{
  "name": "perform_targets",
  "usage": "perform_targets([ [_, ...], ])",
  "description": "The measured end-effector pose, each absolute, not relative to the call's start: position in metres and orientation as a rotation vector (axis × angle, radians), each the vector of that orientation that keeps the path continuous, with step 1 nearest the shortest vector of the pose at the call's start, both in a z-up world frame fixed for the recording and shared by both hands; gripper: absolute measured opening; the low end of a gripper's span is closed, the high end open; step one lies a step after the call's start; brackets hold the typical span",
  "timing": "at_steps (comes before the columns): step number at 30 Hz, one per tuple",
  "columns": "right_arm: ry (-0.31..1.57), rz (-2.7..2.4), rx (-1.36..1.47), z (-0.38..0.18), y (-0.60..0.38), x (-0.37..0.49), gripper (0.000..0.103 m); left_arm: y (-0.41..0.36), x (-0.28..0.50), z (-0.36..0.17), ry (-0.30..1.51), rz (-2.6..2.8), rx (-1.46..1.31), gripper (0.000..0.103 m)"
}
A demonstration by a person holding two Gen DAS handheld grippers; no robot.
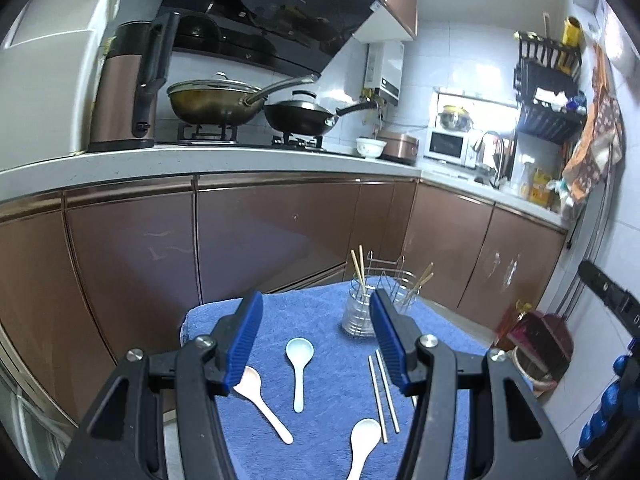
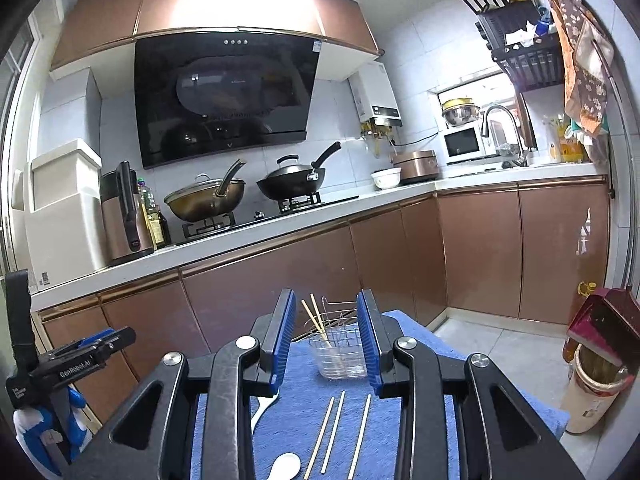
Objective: Organize utensils
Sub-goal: 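Withdraw both open tools from the holder, then lower both open tools toward the remaining chopsticks on the towel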
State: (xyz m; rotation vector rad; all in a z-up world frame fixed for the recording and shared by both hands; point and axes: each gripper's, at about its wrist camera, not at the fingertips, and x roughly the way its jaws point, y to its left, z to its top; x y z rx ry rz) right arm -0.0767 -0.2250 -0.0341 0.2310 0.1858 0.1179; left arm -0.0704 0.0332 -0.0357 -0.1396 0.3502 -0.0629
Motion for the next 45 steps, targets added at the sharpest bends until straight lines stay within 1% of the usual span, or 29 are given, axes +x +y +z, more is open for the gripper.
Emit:
perform_targets([
  [6, 0.170, 0.117, 0.236, -0.032, -0.226, -0.083, 0.035, 0.037, -0.075, -0.037, 0.356, -0.073, -0.150, 0.054],
  [13, 0.195, 0.121, 0.236, -0.039, -0.227, -0.077, 0.035, 0.032, -0.054, -0.054, 0.443, -0.074, -0.139, 0.054],
  [25, 0.324, 0.082, 0.263, -0.080, -0.242, -0.028, 0.035, 0.017, 0.001, -0.111, 0.594, -0.174, -0.136, 0.054],
  [32, 0.396, 0.076, 0.250, -0.096, -0.243, 0.009, 0.035, 0.014, 0.037, -0.127, 0.661, -0.210, -0.143, 0.054],
  [45, 0.587, 0.098, 0.236, -0.140, -0.238, 0.066, 0.035, 0.014, 0.094, -0.185, 0.872, -0.290, -0.204, 0.054],
])
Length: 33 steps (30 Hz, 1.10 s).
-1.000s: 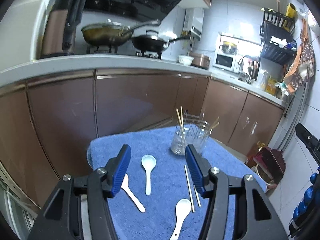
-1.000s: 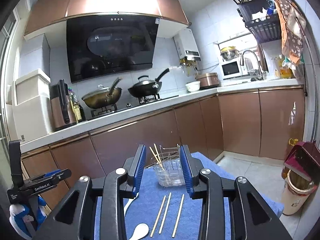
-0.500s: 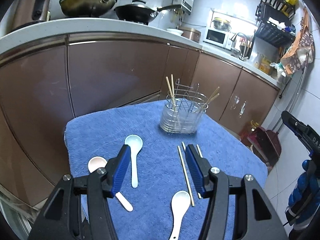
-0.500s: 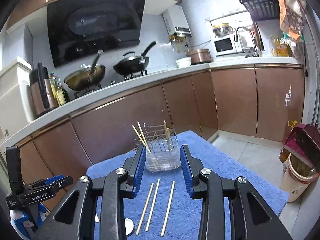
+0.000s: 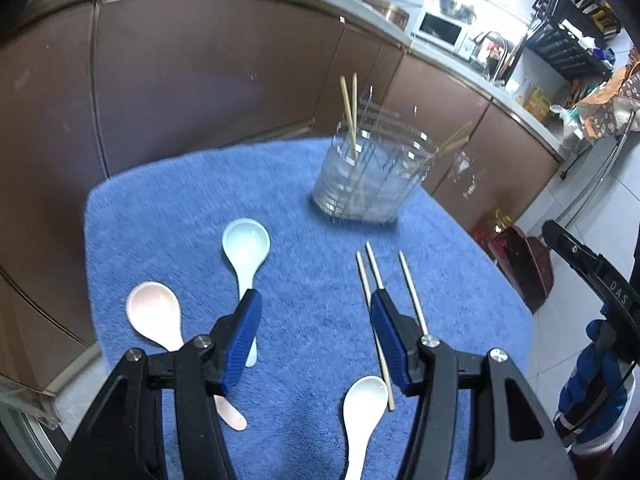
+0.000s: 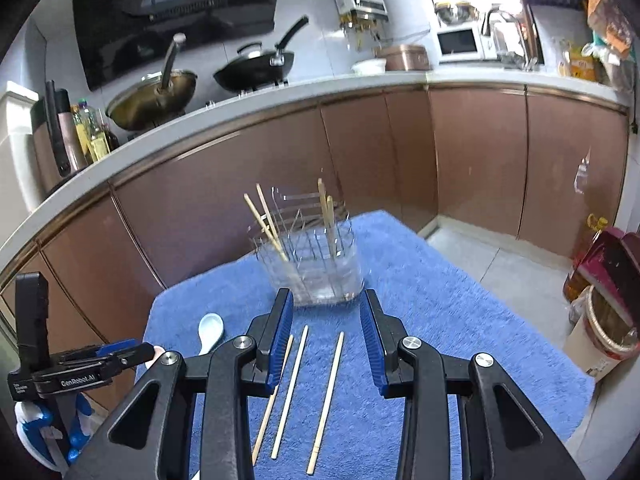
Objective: Organize utensils
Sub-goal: 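Lower both open tools toward the remaining chopsticks on the towel, then close the right tool on a wooden chopstick while the left tool grasps another chopstick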
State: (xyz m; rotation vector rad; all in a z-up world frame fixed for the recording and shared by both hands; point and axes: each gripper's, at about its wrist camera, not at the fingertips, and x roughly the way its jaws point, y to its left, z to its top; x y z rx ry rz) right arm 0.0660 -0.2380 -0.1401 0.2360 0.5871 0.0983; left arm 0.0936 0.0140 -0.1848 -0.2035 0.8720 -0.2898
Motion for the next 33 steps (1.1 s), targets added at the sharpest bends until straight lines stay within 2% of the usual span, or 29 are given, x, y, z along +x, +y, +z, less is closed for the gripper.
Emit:
perform_targets([
  [7, 0.723, 0.116, 0.244, -0.170, -0.234, 0.099, 0.035, -0.007, 0.135, -0.220, 1.034, -0.386, -0.254, 0.053],
  [11, 0.854, 0.179, 0.286, -0.194, -0.232, 0.130, 0.031, -0.026, 0.164, -0.233, 1.115, -0.438, -0.267, 0.053],
  [14, 0.943, 0.202, 0.309, -0.212, -0.233, 0.151, 0.026, -0.039, 0.184, -0.243, 1.171, -0.471, -0.271, 0.049],
  [17, 1.033, 0.215, 0.312, -0.231, -0.234, 0.174, 0.021, -0.050, 0.198, -0.256, 1.225, -0.477, -0.272, 0.039],
  [21, 1.113, 0.224, 0.304, -0.250, -0.232, 0.194, 0.018, -0.060, 0.215, -0.267, 1.278, -0.457, -0.279, 0.030],
  [33, 1.219, 0.206, 0.249, -0.280, -0.223, 0.221, 0.017, -0.087, 0.234, -0.274, 1.314, -0.392, -0.203, 0.022],
])
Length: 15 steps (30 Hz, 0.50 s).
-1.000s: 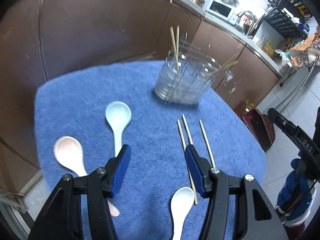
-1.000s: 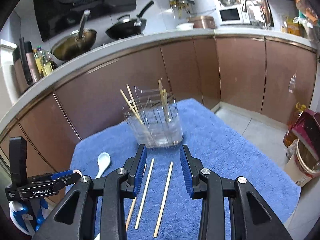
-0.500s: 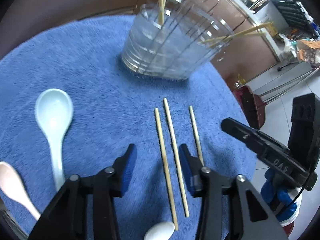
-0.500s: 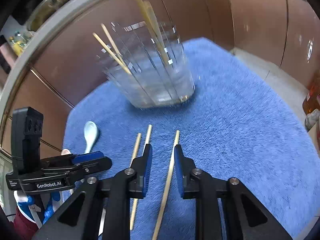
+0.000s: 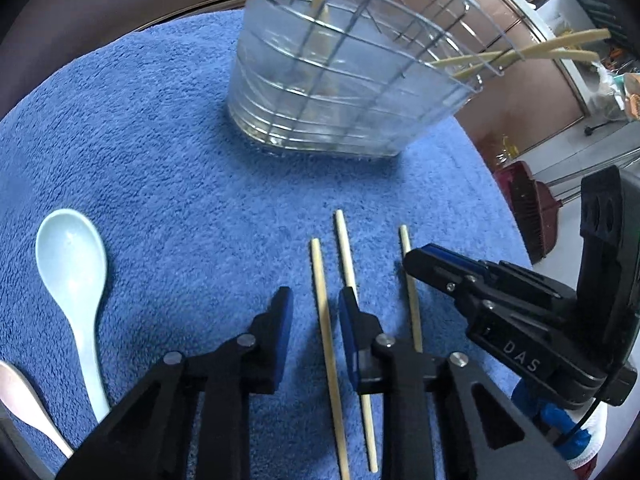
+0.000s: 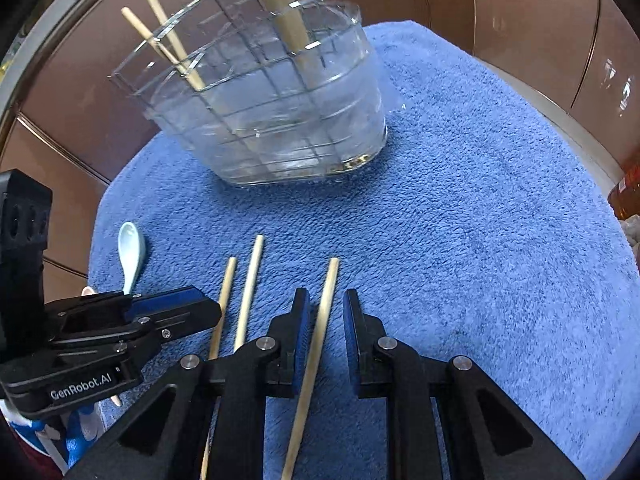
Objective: Organize utensils
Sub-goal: 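Close the right tool on a wooden chopstick while the left tool grasps another chopstick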
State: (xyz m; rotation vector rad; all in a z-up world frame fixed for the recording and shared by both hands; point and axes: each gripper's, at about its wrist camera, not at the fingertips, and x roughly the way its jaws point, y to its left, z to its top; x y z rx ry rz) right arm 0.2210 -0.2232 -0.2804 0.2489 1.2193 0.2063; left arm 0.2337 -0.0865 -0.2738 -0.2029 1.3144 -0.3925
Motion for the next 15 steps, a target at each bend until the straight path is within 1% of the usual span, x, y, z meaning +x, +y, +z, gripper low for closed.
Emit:
perform_targets([
  [7, 1.245, 0.206, 0.193, -0.288, -0.213, 0.229, 0.017, -0.109, 0.234, -0.277, 1.308, -0.356, -0.121, 0.020],
  [9, 1.245, 0.202, 0.170, -0.290, -0.206, 0.231, 0.016, -0.114, 0.232, -0.277, 1.294, -0.340, -0.097, 0.014],
  [12, 1.243, 0.201, 0.172, -0.290, -0.199, 0.229, 0.012, -0.117, 0.230, -0.279, 1.271, -0.320, -0.090, 0.008],
  [15, 1.241, 0.197, 0.184, -0.291, -0.200, 0.226, 0.009, -0.115, 0.228, -0.281, 1.262, -0.316, -0.117, 0.006],
])
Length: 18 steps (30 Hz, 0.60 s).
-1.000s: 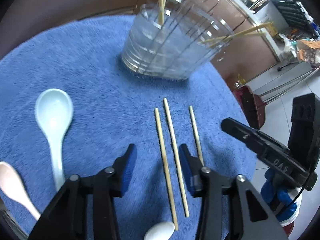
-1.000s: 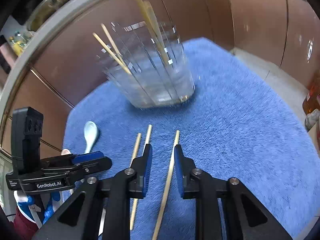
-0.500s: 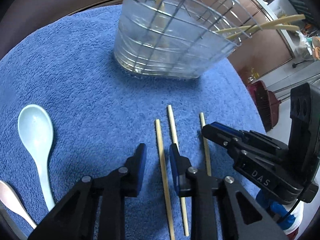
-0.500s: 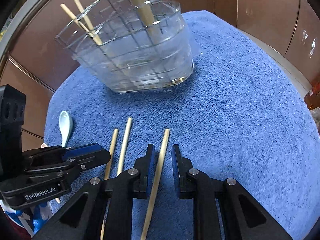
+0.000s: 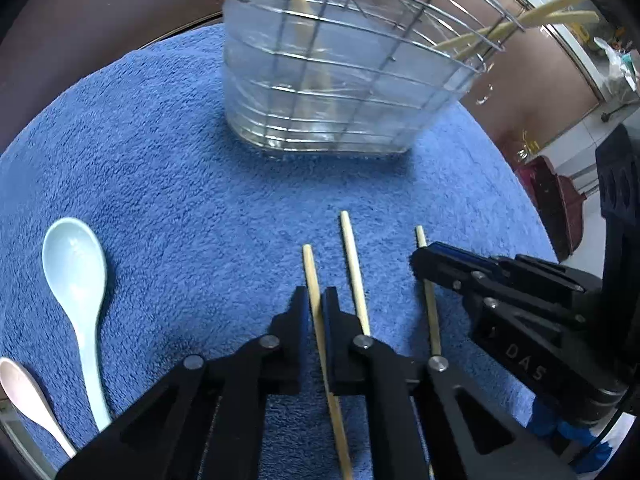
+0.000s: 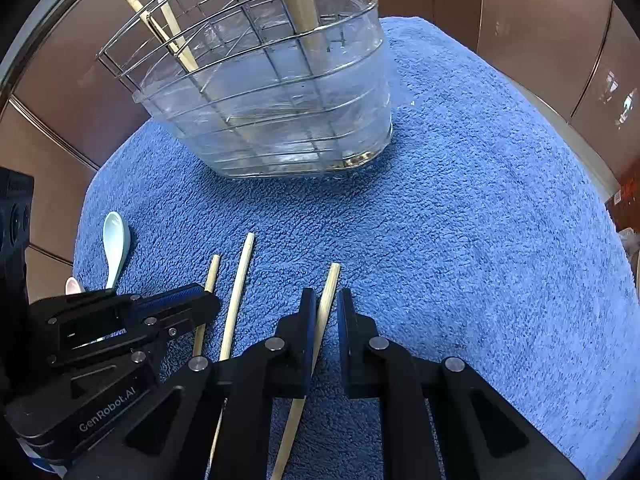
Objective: Organize utensils
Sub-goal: 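Close the right tool on a wooden chopstick while the left tool grasps another chopstick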
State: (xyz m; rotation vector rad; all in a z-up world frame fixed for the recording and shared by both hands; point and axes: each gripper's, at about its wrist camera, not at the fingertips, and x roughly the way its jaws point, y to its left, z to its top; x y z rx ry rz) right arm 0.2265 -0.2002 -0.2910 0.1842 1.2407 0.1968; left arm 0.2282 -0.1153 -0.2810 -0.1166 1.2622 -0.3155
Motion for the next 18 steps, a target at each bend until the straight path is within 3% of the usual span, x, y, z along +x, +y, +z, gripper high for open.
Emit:
perform_targets([
  [9, 1.213, 0.201, 0.185, -0.277, -0.205, 0.213, 0.007, -0.115, 0.202, -0.268, 1.157, -0.343, -0.219, 0.005],
  [18, 1.023, 0.249, 0.162, -0.222, -0.200, 0.163, 0.006, -0.103, 0.160, -0.216, 0.925, -0.368, -0.259, 0.005],
])
